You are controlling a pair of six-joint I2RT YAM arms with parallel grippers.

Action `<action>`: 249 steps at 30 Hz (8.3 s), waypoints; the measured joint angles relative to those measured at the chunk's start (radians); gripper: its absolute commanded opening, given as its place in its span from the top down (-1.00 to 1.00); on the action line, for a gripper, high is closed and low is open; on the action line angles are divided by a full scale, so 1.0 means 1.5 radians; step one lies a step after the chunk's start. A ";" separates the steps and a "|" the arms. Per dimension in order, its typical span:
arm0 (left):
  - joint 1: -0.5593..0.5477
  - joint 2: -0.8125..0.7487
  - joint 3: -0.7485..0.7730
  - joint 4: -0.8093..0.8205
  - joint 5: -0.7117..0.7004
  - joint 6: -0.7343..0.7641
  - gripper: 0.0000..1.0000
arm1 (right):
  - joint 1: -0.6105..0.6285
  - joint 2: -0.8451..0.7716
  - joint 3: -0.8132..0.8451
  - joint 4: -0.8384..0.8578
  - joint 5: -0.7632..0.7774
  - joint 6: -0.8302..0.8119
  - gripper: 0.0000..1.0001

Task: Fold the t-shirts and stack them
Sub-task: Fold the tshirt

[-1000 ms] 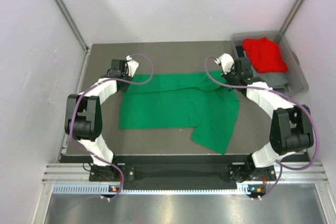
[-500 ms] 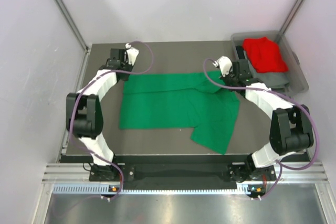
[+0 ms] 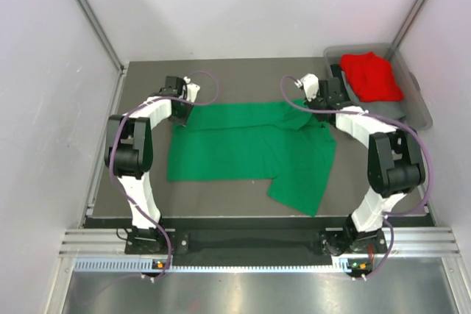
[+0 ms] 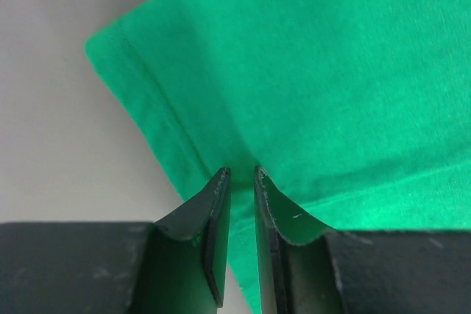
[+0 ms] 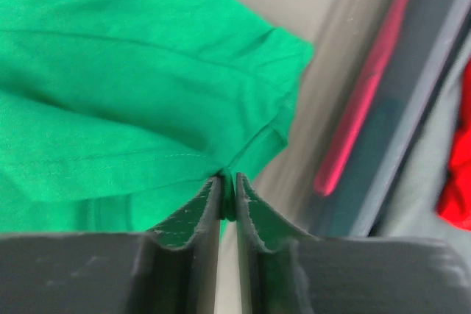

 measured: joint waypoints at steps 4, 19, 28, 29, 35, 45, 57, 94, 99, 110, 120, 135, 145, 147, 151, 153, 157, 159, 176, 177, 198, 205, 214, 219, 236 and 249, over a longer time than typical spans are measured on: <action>-0.002 -0.011 -0.013 -0.002 0.001 0.000 0.52 | 0.001 0.007 0.008 0.014 0.032 0.015 0.35; -0.020 -0.032 -0.022 -0.001 -0.001 -0.001 0.52 | 0.109 -0.061 -0.039 -0.047 -0.109 -0.025 0.48; -0.021 -0.033 -0.028 -0.001 -0.002 -0.001 0.52 | 0.111 0.038 0.011 -0.109 -0.127 -0.024 0.36; -0.021 -0.033 -0.030 -0.001 -0.002 -0.001 0.52 | 0.111 0.041 0.018 -0.110 -0.126 -0.024 0.32; -0.021 -0.034 -0.036 -0.001 -0.002 -0.001 0.52 | 0.111 0.076 0.051 -0.102 -0.106 -0.025 0.27; -0.021 -0.033 -0.038 0.000 -0.002 -0.001 0.52 | 0.112 0.126 0.081 -0.102 -0.078 -0.026 0.25; -0.021 -0.033 -0.040 0.000 -0.002 -0.001 0.53 | 0.113 0.137 0.084 -0.081 -0.051 -0.029 0.88; -0.021 -0.064 -0.055 0.000 -0.021 0.002 0.54 | 0.241 -0.071 0.016 -0.151 -0.005 0.014 0.53; -0.021 -0.063 -0.049 -0.003 -0.040 0.006 0.44 | 0.209 -0.085 0.029 -0.133 -0.003 0.009 0.49; 0.021 0.060 0.168 -0.043 -0.021 0.003 -0.38 | 0.028 0.119 0.171 -0.124 -0.014 0.010 0.11; 0.185 0.206 0.386 -0.119 0.196 -0.130 -0.26 | -0.002 0.198 0.288 -0.131 -0.015 0.016 0.07; 0.166 0.247 0.385 -0.171 0.336 -0.155 0.15 | -0.033 0.233 0.310 -0.143 -0.019 0.021 0.07; 0.168 0.255 0.383 -0.171 0.332 -0.163 1.00 | -0.035 0.301 0.354 -0.143 -0.009 0.035 0.10; 0.168 0.255 0.383 -0.170 0.326 -0.163 1.00 | -0.036 0.316 0.369 -0.145 -0.006 0.038 0.13; 0.167 0.255 0.386 -0.171 0.312 -0.166 1.00 | -0.037 0.333 0.393 -0.155 -0.001 0.046 0.43; 0.167 0.258 0.396 -0.175 0.296 -0.166 1.00 | -0.037 0.334 0.393 -0.157 0.004 0.049 0.57; 0.167 0.279 0.436 -0.180 0.270 -0.164 1.00 | -0.041 0.350 0.412 -0.171 0.008 0.050 1.00; 0.167 0.287 0.451 -0.183 0.262 -0.163 1.00 | -0.041 0.364 0.435 -0.183 0.010 0.051 1.00; 0.161 0.336 0.553 -0.189 0.206 -0.140 0.17 | -0.043 0.392 0.484 -0.162 0.021 0.056 0.04; 0.158 0.323 0.537 -0.185 0.200 -0.141 0.12 | -0.045 0.361 0.438 -0.145 0.022 0.051 -0.06; 0.079 -0.406 -0.226 -0.064 0.132 -0.084 -0.24 | 0.071 -0.435 -0.279 -0.390 -0.300 -0.330 0.13; 0.080 -0.532 -0.282 -0.059 0.112 -0.057 -0.28 | 0.167 -0.561 -0.300 -0.500 -0.321 -0.420 0.08; 0.095 -0.497 -0.287 -0.050 0.084 -0.048 -0.26 | 0.309 -0.459 -0.351 -0.481 -0.322 -0.411 0.15; 0.099 -0.493 -0.287 -0.050 0.082 -0.048 -0.26 | 0.335 -0.431 -0.371 -0.428 -0.301 -0.397 0.17; 0.102 -0.483 -0.288 -0.069 0.070 -0.035 -0.18 | 0.346 -0.368 -0.376 -0.338 -0.240 -0.354 1.00; 0.102 -0.367 -0.287 -0.209 0.085 0.031 -0.13 | 0.323 -0.589 -0.314 -0.340 -0.148 -0.215 1.00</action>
